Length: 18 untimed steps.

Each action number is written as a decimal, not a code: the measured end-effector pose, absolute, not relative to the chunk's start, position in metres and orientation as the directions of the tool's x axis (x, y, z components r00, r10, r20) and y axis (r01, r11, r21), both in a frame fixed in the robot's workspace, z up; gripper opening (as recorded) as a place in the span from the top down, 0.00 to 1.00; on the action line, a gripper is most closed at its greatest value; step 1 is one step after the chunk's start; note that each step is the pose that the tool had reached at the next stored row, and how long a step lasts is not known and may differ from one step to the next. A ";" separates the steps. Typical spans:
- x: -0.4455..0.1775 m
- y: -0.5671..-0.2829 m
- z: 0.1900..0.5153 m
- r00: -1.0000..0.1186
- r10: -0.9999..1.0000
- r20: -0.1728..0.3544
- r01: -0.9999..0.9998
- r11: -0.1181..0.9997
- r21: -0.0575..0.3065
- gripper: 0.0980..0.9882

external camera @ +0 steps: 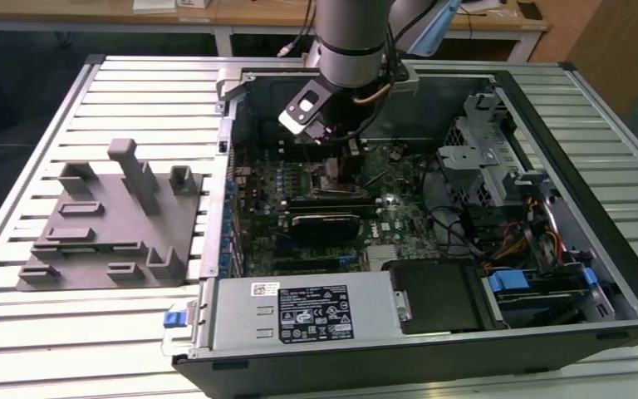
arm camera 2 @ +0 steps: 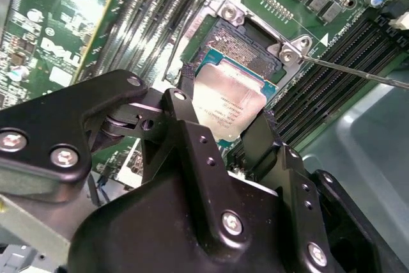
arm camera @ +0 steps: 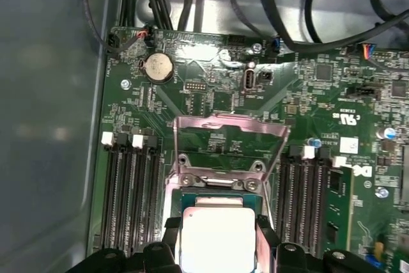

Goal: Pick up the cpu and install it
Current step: 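Place the cpu into insertion slot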

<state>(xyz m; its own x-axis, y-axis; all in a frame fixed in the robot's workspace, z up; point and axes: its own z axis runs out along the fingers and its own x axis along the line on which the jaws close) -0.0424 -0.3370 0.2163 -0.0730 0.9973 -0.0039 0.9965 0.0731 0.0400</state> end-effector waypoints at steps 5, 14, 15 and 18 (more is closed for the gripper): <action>-0.042 -0.335 0.211 -0.073 0.997 -0.004 0.997 0.073 0.040 0.50; -0.042 -0.333 0.202 -0.073 0.997 -0.006 0.997 0.073 0.040 0.50; -0.042 -0.333 0.202 -0.073 0.997 -0.008 0.997 0.073 0.040 0.50; -0.042 -0.333 0.202 -0.072 0.997 -0.024 0.997 0.073 0.038 0.50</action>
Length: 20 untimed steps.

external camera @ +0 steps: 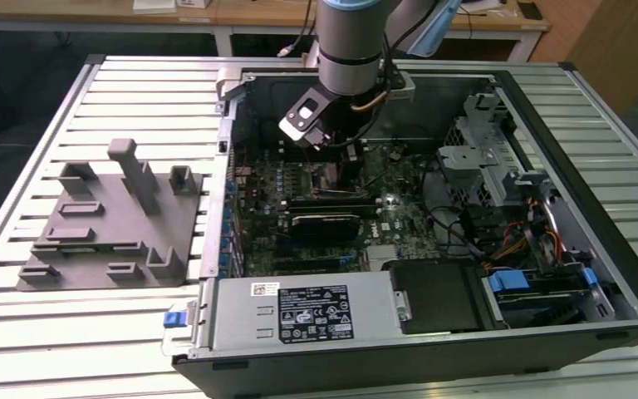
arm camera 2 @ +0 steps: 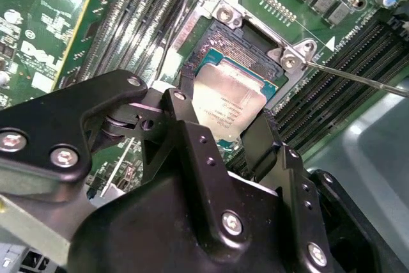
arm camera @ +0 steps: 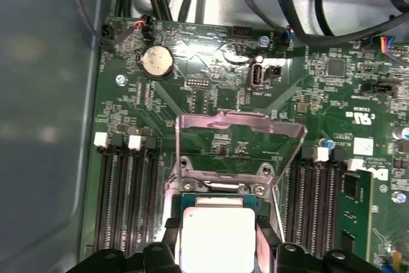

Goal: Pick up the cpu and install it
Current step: 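Place the cpu into insertion slot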

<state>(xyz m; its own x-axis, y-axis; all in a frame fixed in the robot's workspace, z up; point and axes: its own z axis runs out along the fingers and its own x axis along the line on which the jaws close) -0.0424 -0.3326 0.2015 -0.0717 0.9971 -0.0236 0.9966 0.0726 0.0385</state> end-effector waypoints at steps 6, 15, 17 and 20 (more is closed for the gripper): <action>-0.044 -0.333 0.199 -0.070 0.997 -0.038 0.997 0.071 0.038 0.50; -0.048 -0.333 0.192 -0.059 0.998 -0.038 0.997 0.060 0.037 0.50; -0.048 -0.333 0.192 -0.058 0.998 -0.039 0.998 0.060 0.037 0.50; -0.048 -0.333 0.191 -0.056 0.998 -0.038 0.998 0.057 0.037 0.50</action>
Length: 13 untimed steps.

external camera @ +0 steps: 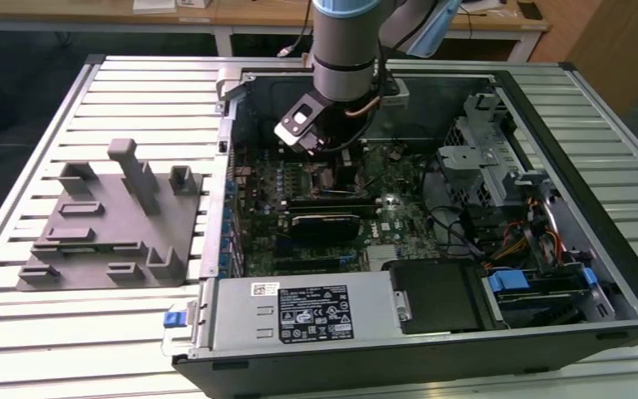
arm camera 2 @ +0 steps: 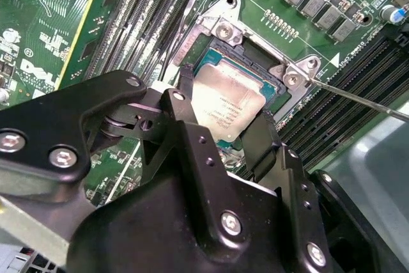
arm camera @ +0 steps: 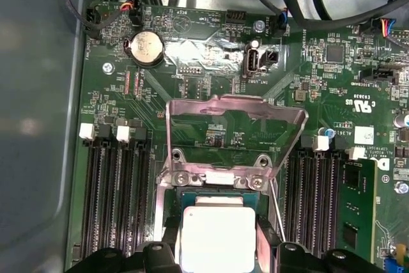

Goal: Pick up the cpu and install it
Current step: 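Place the cpu into insertion slot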

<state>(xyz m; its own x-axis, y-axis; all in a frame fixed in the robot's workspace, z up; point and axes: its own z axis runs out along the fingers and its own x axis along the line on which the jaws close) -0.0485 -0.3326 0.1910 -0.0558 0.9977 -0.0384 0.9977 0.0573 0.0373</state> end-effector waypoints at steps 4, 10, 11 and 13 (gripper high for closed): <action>-0.049 -0.333 0.190 -0.054 0.998 -0.038 0.998 0.056 0.037 0.50; -0.049 -0.333 0.190 -0.054 0.998 -0.038 0.998 0.055 0.038 0.49; -0.049 -0.333 0.190 -0.054 0.998 -0.038 0.998 0.055 0.038 0.49; -0.049 -0.333 0.190 -0.053 0.998 -0.038 0.998 0.055 0.038 0.42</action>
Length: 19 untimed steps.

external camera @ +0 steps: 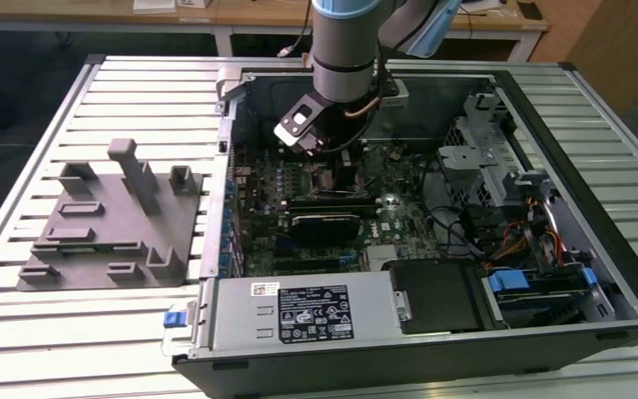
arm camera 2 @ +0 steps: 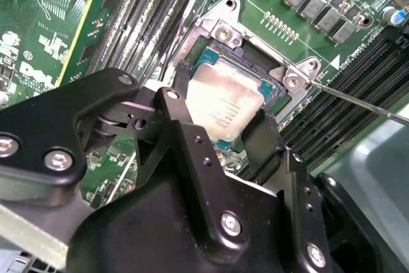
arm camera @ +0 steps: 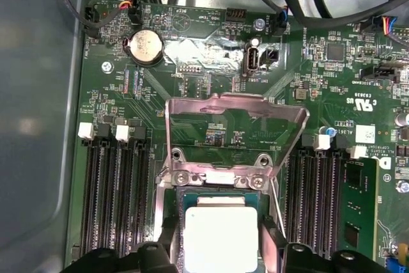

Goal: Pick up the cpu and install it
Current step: 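Place the cpu into insertion slot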

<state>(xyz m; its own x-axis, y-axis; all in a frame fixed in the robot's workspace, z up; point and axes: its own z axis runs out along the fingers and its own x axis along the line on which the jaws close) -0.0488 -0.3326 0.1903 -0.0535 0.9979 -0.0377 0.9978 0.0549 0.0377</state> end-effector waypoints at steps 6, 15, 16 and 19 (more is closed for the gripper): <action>-0.049 -0.333 0.191 -0.053 0.998 -0.023 0.998 0.054 0.038 0.42; -0.049 -0.333 0.196 -0.050 0.999 -0.018 0.998 0.051 0.039 0.42; -0.049 -0.333 0.196 -0.050 0.999 -0.017 0.998 0.050 0.039 0.42; -0.049 -0.333 0.197 -0.049 0.999 -0.018 0.998 0.050 0.039 0.42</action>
